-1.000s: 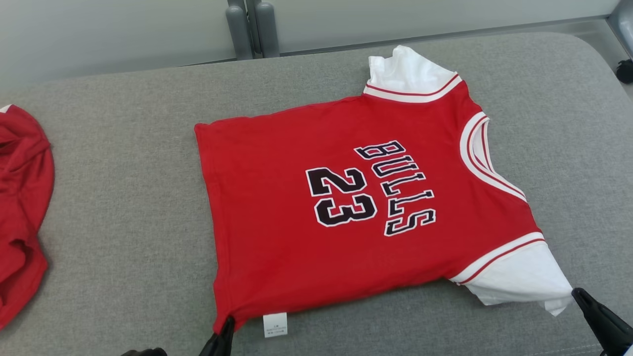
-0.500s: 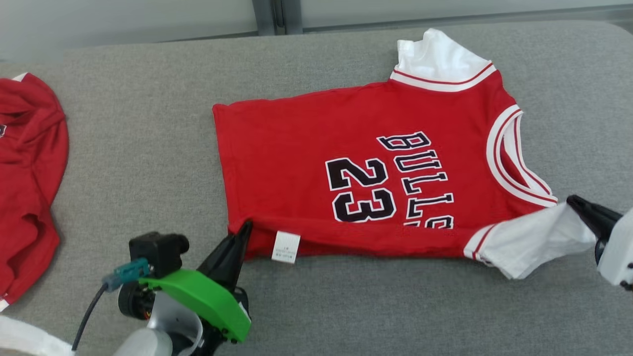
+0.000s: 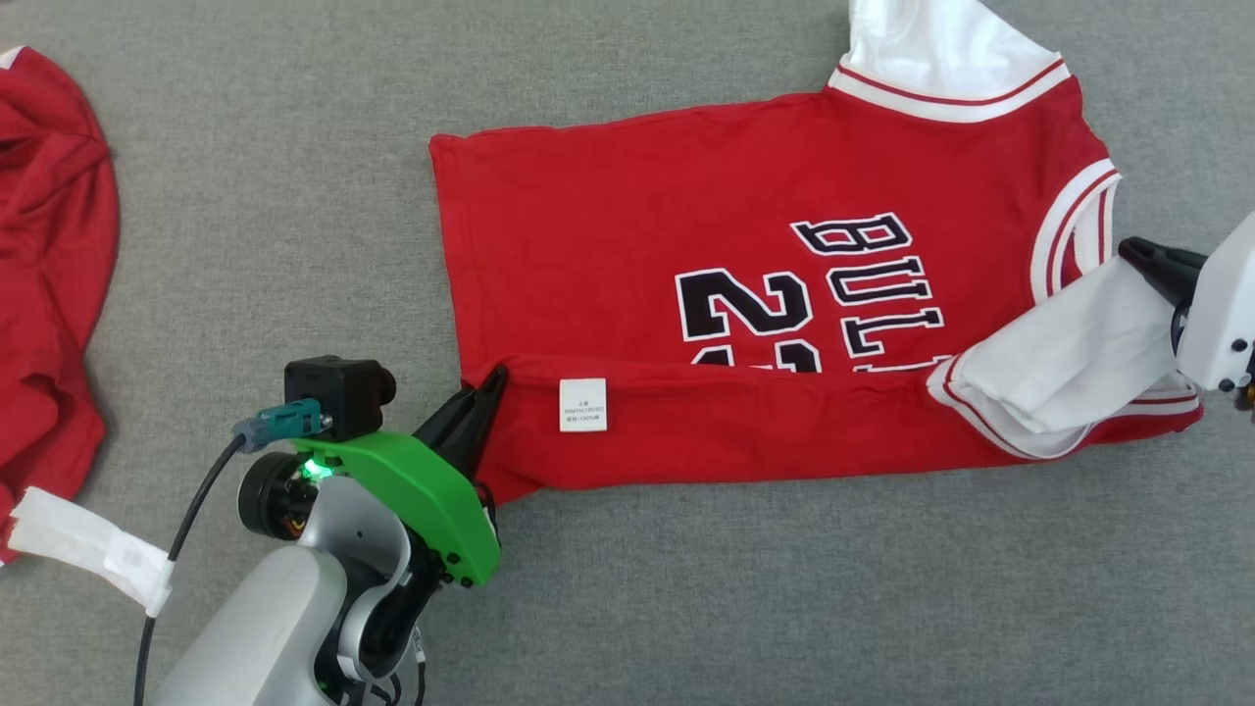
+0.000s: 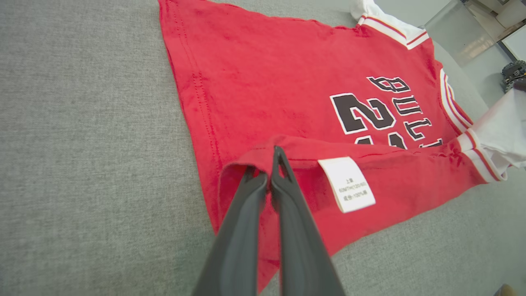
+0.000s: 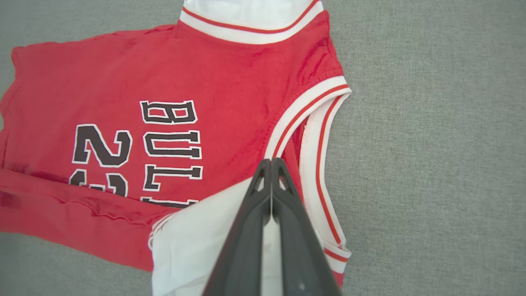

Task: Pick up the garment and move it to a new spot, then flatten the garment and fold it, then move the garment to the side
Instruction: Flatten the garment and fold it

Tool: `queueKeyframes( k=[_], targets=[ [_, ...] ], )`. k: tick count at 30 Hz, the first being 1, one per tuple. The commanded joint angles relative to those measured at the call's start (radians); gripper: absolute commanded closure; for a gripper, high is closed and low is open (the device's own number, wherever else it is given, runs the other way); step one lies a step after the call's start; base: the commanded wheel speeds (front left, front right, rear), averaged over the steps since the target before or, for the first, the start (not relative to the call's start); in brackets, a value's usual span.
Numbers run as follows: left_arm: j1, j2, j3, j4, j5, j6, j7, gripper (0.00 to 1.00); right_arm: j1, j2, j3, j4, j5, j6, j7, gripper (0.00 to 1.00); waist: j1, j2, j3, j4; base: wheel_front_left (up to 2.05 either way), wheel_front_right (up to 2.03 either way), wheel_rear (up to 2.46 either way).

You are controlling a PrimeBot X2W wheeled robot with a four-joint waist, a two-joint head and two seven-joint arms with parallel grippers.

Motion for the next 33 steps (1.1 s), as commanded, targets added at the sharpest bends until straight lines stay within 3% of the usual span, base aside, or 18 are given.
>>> queueKeyframes(
  k=[1, 7, 8, 9, 10, 13, 18, 26, 33],
  targets=[
    [-0.025, -0.004, -0.003, 0.01, 0.008, -0.007, 0.003, 1.0, -0.029, -0.005, 0.003, 0.016, -0.018, 0.0, -0.011, 1.0, 0.0, 0.0, 0.02, 0.016, 0.0, 0.0, 0.0],
    [-0.065, -0.018, -0.002, 0.056, 0.012, -0.001, 0.0, 1.0, -0.112, -0.001, 0.031, 0.096, -0.066, 0.0, -0.096, 1.0, 0.0, 0.0, 0.042, 0.022, 0.0, 0.0, 0.0],
    [-0.068, -0.021, -0.003, 0.064, 0.012, 0.002, -0.001, 0.95, -0.121, 0.0, 0.035, 0.107, -0.074, 0.0, -0.12, 0.79, 0.0, 0.0, 0.043, 0.022, 0.0, 0.0, 0.0],
    [-0.068, -0.028, 0.003, 0.072, 0.008, 0.007, -0.007, 0.69, -0.13, 0.004, 0.031, 0.119, -0.082, 0.0, -0.154, 0.54, 0.0, 0.0, 0.042, 0.021, 0.0, 0.0, 0.0],
    [-0.069, -0.03, 0.005, 0.077, 0.01, 0.01, -0.014, 0.04, -0.137, 0.01, 0.026, 0.129, -0.09, 0.0, -0.183, 0.0, 0.0, 0.0, 0.04, 0.019, 0.0, 0.0, 0.0],
    [-0.03, -0.026, 0.008, 0.08, 0.004, 0.018, -0.027, 0.0, -0.114, 0.006, 0.05, 0.129, -0.085, 0.0, -0.247, 0.0, 0.0, 0.0, 0.022, 0.005, 0.0, 0.0, 0.0],
    [0.086, -0.001, 0.059, 0.003, -0.019, 0.062, -0.091, 0.0, 0.022, -0.053, 0.046, 0.004, -0.048, 0.0, -0.328, 0.0, 0.0, 0.0, -0.026, -0.027, 0.0, 0.0, 0.0],
    [0.246, 0.018, 0.065, -0.11, -0.048, 0.108, -0.1, 0.0, 0.33, -0.13, -0.004, -0.142, -0.027, 0.0, -0.297, 0.0, 0.0, 0.0, 0.013, -0.053, 0.0, 0.0, 0.0],
    [0.21, -0.003, 0.047, -0.077, -0.05, 0.087, -0.097, 0.0, 0.302, -0.085, 0.026, -0.084, -0.051, 0.0, -0.347, 0.0, 0.0, 0.0, 0.057, -0.043, 0.0, 0.0, 0.0]
  ],
)
